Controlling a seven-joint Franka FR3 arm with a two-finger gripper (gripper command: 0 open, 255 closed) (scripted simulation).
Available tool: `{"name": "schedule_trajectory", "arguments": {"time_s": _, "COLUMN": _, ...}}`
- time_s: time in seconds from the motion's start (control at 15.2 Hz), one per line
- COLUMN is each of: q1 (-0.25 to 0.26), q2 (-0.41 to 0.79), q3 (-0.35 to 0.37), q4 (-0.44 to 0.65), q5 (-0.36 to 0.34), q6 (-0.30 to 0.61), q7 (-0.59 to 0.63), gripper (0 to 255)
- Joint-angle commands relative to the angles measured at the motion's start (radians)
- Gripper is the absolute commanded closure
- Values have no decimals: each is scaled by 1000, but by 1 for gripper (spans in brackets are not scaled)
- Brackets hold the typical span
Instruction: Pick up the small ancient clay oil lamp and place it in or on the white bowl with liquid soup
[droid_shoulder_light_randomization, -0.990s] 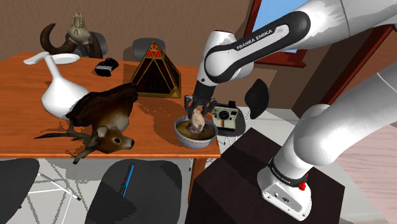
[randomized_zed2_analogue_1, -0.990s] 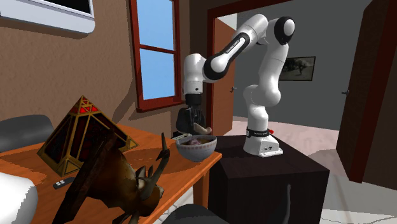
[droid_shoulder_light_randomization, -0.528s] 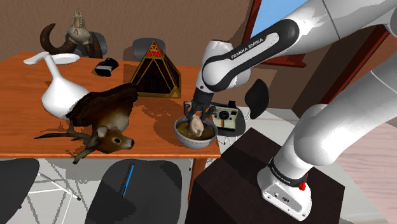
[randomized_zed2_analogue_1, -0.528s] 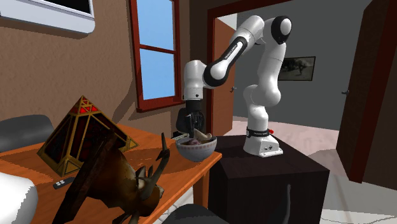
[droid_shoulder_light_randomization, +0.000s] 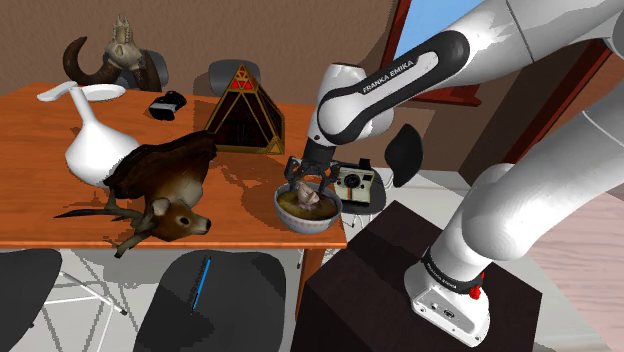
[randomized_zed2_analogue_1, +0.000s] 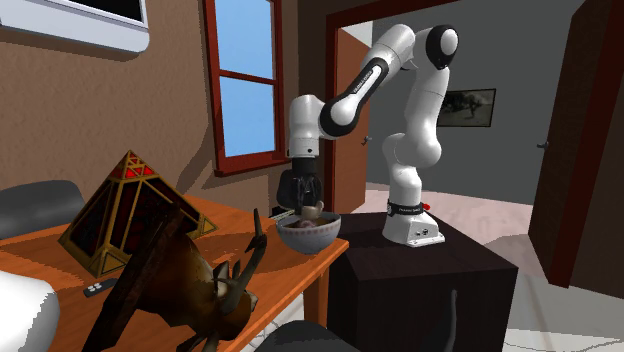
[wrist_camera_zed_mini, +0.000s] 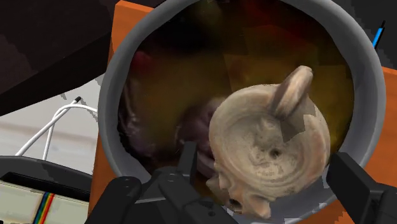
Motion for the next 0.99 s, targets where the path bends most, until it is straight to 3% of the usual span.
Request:
{"name": "schedule_trajectory", "arguments": {"time_s": 0.0, "q1": 0, "q2": 0, "q3": 0, "q4": 0, "q5": 0, "q6": 0, "q7": 0, "gripper": 0}}
{"name": "schedule_trajectory", "arguments": {"time_s": 0.13, "q1": 0, "q2": 0, "q3": 0, "q4": 0, "q5": 0, "q6": 0, "q7": 0, "gripper": 0}}
{"name": "schedule_trajectory", "arguments": {"time_s": 0.4, "q1": -23, "q2": -111, "q3": -20, "q4": 44, "q5": -41, "q6": -158, "q7": 20, "gripper": 0}}
{"name": "schedule_trajectory", "arguments": {"time_s": 0.92, "q1": -23, "q2": -111, "q3": -21, "q4": 44, "q5": -41, "q6": -158, "q7": 20, "gripper": 0}}
